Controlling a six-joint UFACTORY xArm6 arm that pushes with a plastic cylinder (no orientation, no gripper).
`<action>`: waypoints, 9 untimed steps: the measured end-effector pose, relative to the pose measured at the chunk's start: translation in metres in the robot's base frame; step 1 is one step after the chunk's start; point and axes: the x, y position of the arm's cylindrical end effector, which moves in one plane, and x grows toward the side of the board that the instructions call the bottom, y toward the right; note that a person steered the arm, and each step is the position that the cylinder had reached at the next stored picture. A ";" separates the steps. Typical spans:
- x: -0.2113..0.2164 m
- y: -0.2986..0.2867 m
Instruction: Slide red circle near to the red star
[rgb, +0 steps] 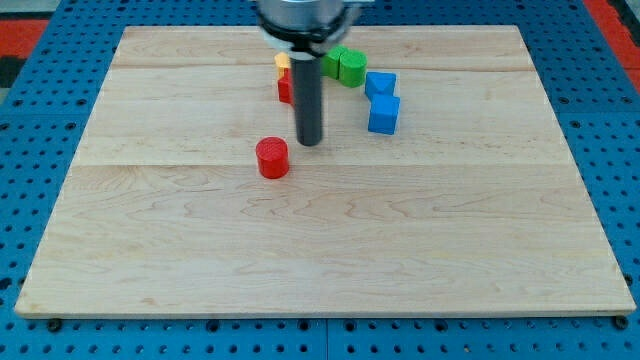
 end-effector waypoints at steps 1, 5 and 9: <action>0.071 -0.019; -0.023 -0.063; -0.037 -0.103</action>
